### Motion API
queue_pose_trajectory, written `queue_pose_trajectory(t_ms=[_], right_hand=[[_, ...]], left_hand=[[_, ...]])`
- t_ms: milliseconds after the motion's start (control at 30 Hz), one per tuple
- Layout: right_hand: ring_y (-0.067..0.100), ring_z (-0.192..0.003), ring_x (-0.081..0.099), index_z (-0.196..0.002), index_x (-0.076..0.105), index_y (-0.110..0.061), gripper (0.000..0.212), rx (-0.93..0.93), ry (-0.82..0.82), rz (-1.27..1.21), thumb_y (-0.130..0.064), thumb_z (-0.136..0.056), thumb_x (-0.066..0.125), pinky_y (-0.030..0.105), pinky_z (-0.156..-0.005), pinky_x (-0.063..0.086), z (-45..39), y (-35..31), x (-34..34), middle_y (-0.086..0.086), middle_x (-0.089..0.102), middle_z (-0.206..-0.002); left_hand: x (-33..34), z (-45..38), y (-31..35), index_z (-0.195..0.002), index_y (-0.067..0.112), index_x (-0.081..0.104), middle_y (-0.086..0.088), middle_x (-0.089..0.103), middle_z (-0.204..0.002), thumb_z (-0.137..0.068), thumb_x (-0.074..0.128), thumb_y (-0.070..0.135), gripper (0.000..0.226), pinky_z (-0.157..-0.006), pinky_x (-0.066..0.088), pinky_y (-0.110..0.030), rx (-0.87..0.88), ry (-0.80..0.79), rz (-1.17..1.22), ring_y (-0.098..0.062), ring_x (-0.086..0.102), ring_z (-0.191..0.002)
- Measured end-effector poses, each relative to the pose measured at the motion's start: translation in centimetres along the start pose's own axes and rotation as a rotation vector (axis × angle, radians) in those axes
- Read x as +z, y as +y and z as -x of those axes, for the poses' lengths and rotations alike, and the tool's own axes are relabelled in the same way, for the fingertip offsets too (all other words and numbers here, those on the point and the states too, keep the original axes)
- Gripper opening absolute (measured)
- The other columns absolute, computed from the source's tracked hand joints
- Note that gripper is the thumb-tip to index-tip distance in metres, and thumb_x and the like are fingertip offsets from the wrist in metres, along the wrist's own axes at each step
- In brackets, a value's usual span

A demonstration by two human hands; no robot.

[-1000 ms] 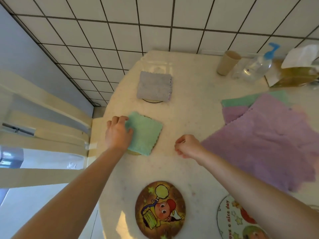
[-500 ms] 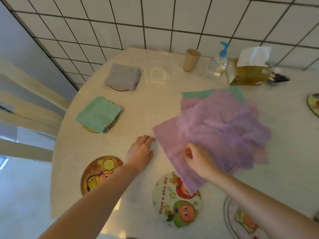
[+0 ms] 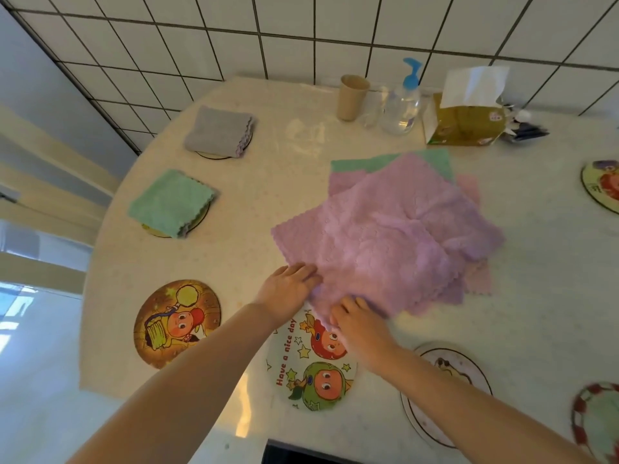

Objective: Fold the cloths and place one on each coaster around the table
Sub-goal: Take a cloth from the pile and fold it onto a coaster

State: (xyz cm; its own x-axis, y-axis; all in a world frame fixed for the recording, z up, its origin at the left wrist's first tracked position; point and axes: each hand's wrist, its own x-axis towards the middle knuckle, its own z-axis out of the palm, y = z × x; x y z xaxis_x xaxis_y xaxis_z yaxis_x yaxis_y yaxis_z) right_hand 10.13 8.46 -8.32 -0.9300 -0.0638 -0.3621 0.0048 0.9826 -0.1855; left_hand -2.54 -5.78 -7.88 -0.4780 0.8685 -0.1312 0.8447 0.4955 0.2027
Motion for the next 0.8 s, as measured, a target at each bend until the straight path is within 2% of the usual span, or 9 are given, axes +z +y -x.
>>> queue_pose_trajectory(t_ms=[67,133,200,300,367,533,633,700,800], right_hand=[[0.022,-0.115,0.050,-0.122,0.046,-0.012,0.031,0.022,0.062,-0.098,-0.029,-0.097,0.046,0.035,-0.099,0.046,-0.2,0.2,-0.8,0.008,0.055,-0.123],[0.015,-0.084,0.062,-0.110,0.049,-0.013,0.022,0.091,0.154,-0.257,-0.030,-0.099,0.042,0.033,-0.074,0.056,-0.3,0.7,-2.7,0.001,0.063,-0.095],[0.013,-0.064,0.060,-0.098,0.047,-0.016,0.018,0.143,0.215,-0.364,-0.031,-0.100,0.038,0.032,-0.058,0.055,-0.6,1.3,-5.0,-0.003,0.060,-0.077],[0.010,-0.063,0.057,-0.095,0.043,-0.016,0.008,0.126,0.305,-0.546,-0.023,-0.099,0.040,0.030,-0.053,0.052,-0.8,1.8,-8.9,-0.003,0.056,-0.077],[0.003,-0.059,0.051,-0.099,0.042,-0.014,0.005,0.112,0.340,-0.655,-0.018,-0.099,0.039,0.022,-0.048,0.044,-0.8,1.8,-10.9,-0.005,0.051,-0.076],[-0.008,-0.056,0.052,-0.111,0.043,-0.014,0.024,0.020,0.323,-0.817,-0.004,-0.090,0.052,0.011,-0.045,0.037,0.8,1.9,-15.2,-0.012,0.049,-0.083],[0.004,-0.056,0.051,-0.105,0.046,-0.018,0.029,0.004,0.307,-0.797,-0.001,-0.083,0.052,0.022,-0.045,0.040,1.3,2.6,-17.1,-0.006,0.053,-0.084],[0.021,-0.068,0.058,-0.102,0.049,-0.017,0.024,0.009,0.347,-0.781,-0.005,-0.082,0.053,0.039,-0.055,0.047,1.1,2.9,-18.0,0.005,0.059,-0.091],[0.021,-0.086,0.060,-0.105,0.056,-0.019,0.025,0.009,0.430,-0.796,-0.012,-0.082,0.063,0.034,-0.072,0.050,0.5,2.9,-18.9,0.006,0.064,-0.096]], left_hand=[[0.0,-0.5,-0.1,-0.134,0.023,0.051,-0.003,0.046,-0.144,-0.086,0.058,0.011,0.050,-0.105,0.040,-0.039,-0.007,-0.024,0.002,-0.025,0.044,-0.131],[-0.3,-1.0,-0.3,-0.140,0.026,0.042,0.001,0.038,-0.148,-0.090,0.053,0.018,0.052,-0.110,0.032,-0.036,-0.014,-0.067,-0.018,-0.022,0.036,-0.135],[-0.7,-1.5,-0.4,-0.142,0.027,0.039,0.004,0.039,-0.146,-0.090,0.053,0.024,0.054,-0.110,0.030,-0.034,-0.013,-0.083,-0.031,-0.021,0.037,-0.132],[-0.8,-2.4,-0.7,-0.134,0.023,0.047,0.002,0.052,-0.130,-0.087,0.055,0.025,0.047,-0.100,0.036,-0.034,-0.043,-0.030,0.012,-0.023,0.047,-0.118],[-1.0,-3.3,-1.1,-0.121,0.020,0.057,-0.002,0.060,-0.115,-0.088,0.055,0.024,0.033,-0.092,0.041,-0.037,-0.105,0.030,0.125,-0.028,0.053,-0.108],[-2.9,-4.0,-3.5,-0.103,0.012,0.063,-0.009,0.065,-0.101,-0.087,0.056,0.010,0.017,-0.080,0.044,-0.036,-0.272,0.165,0.316,-0.031,0.058,-0.097],[-5.2,-3.2,-4.9,-0.098,0.012,0.062,-0.006,0.067,-0.095,-0.091,0.055,0.011,0.010,-0.072,0.042,-0.032,-0.342,0.245,0.441,-0.027,0.059,-0.087],[-7.1,-2.1,-5.9,-0.096,0.015,0.060,-0.002,0.067,-0.092,-0.092,0.056,0.010,0.008,-0.072,0.044,-0.035,-0.377,0.296,0.537,-0.023,0.059,-0.082],[-9.2,0.0,-7.3,-0.092,0.020,0.057,0.000,0.063,-0.083,-0.091,0.055,0.007,0.013,-0.069,0.043,-0.027,-0.412,0.354,0.576,-0.022,0.056,-0.076]])
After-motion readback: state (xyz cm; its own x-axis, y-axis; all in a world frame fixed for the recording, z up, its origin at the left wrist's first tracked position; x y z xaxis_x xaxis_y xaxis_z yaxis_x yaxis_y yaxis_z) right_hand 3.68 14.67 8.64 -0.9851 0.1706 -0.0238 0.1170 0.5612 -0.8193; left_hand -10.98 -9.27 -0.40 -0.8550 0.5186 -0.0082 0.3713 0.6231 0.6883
